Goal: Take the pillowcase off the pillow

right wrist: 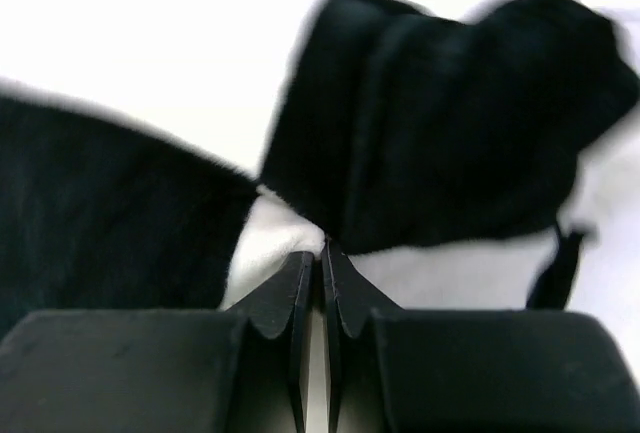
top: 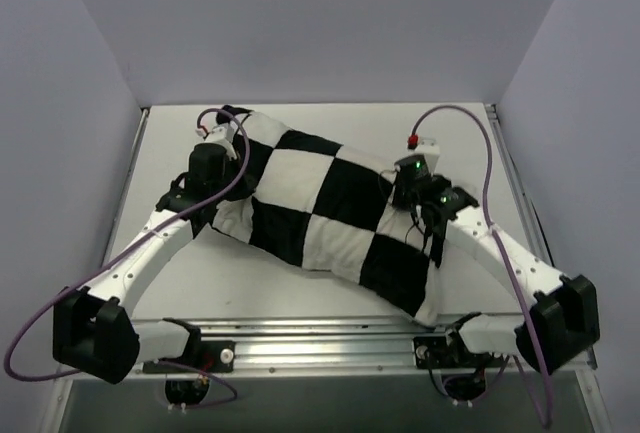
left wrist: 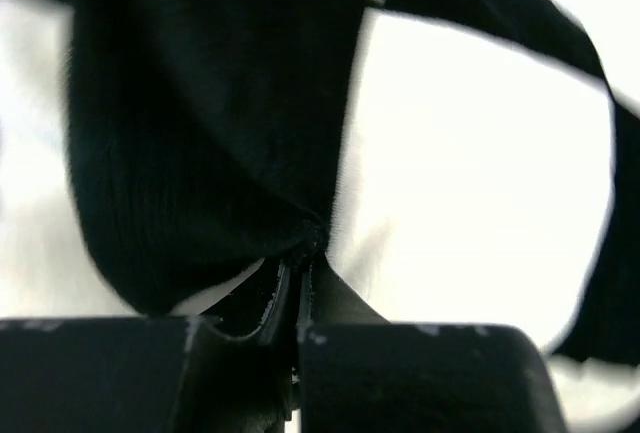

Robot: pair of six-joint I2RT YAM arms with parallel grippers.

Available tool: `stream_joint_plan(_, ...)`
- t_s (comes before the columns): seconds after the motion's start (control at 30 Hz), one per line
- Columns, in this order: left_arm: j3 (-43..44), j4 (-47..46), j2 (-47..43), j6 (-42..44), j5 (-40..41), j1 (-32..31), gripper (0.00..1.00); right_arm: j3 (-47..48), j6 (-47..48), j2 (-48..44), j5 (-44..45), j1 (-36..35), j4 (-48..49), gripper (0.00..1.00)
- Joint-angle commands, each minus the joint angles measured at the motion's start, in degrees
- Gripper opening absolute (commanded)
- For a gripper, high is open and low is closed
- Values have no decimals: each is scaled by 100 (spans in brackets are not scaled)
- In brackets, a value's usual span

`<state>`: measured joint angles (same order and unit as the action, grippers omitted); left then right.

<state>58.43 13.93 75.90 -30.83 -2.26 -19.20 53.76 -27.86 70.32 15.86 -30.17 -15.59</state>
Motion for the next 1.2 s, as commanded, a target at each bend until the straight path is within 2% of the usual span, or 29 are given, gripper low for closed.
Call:
stream_joint_plan(0.0,-525,557,-917,-555,32,-950,2,600,535,699,-213,485,1100,0)
stream_joint_plan(0.17,-1508,479,-1752,-1362,542,-2007,2,1136,843,1500,-478,811,1953,0)
stream_joint_plan(0.23,-1659,487,-1841,-1513,665,-2280,2,1277,948,1826,-627,855,2016,0)
stream_joint_plan(0.33,-1590,768,-2026,-1366,683,-2316,5,1488,1124,2029,-777,882,2060,0)
stream_joint_plan(0.37,-1503,882,-2070,-1286,779,-2316,11,1523,1168,2020,-812,882,2017,0)
stream_joint_plan(0.4,-1232,1161,-2114,-1198,841,-2316,30,1576,1212,1951,-830,882,1973,0)
stream_joint_plan(0.47,-906,1461,-2202,-952,1007,-2307,56,1603,1291,1810,-856,873,1789,0)
stream_joint_plan(0.5,-530,1776,-2220,-864,1078,-2307,78,1603,1318,1609,-874,864,1718,5)
stream_joint_plan(0.53,-326,1936,-2202,-724,1148,-2299,86,1620,1335,1520,-900,864,1639,14)
stream_joint_plan(0.57,-115,2120,-2193,-644,1306,-2281,91,1620,1353,1284,-952,855,1386,32)
stream_joint_plan(0.6,261,2435,-2176,-583,1377,-2272,96,1620,1362,1160,-996,847,1271,41)
stream_joint_plan(0.63,422,2569,-2158,-434,1456,-2246,96,1594,1388,1037,-1032,777,1174,50)
stream_joint_plan(0.67,562,2701,-2149,-354,1535,-2168,97,1559,1423,905,-1041,733,973,63)
stream_joint_plan(0.77,827,2939,-2193,-109,1782,-1922,97,1401,1406,404,-945,373,612,79)
stream_joint_plan(0.87,740,2931,-2290,59,1563,-1211,97,1165,1283,-18,-681,-205,357,88)
stream_joint_plan(0.9,670,2879,-2299,77,1484,-809,97,1094,1152,-184,-733,-330,329,89)
stream_joint_plan(1.03,91,2650,-2378,-71,1255,-104,95,655,730,-475,-637,-1024,425,91)
stream_joint_plan(1.17,-683,2237,-2413,-397,1097,118,91,241,545,-353,-311,-1596,802,91)
